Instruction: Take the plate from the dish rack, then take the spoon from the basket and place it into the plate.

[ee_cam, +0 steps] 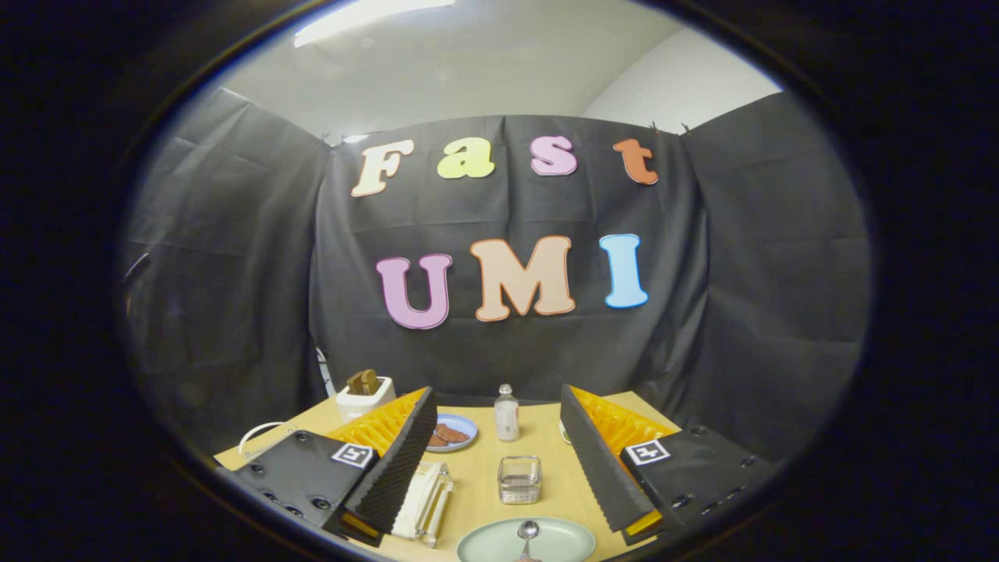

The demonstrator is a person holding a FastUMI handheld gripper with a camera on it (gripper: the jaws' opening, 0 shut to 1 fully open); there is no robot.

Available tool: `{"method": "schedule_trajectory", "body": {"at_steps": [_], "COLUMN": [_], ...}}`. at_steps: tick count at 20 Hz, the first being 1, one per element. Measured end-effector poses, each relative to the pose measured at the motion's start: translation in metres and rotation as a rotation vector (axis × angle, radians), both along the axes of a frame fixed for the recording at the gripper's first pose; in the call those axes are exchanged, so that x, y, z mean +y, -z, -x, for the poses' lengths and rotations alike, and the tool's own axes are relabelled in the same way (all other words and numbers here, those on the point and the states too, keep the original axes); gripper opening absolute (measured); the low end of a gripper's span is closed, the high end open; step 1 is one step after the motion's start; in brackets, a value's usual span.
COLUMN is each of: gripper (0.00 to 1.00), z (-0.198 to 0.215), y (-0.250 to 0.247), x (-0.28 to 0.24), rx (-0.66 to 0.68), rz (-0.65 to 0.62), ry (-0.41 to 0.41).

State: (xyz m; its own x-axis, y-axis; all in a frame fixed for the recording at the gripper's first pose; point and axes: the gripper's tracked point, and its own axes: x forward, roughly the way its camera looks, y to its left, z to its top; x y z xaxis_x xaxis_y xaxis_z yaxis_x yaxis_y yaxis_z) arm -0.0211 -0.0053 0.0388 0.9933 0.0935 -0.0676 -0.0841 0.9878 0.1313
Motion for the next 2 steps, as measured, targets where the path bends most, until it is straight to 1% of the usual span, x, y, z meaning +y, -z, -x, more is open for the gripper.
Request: {"method": "schedule_trajectory", "body": {"at_steps": [2], "gripper": [1.0], "z": [0.0005], "y": [-0.0028], "x": [0.0019], "rx": [-0.003], "rz": [0.003], "ry": [-0.002]}}
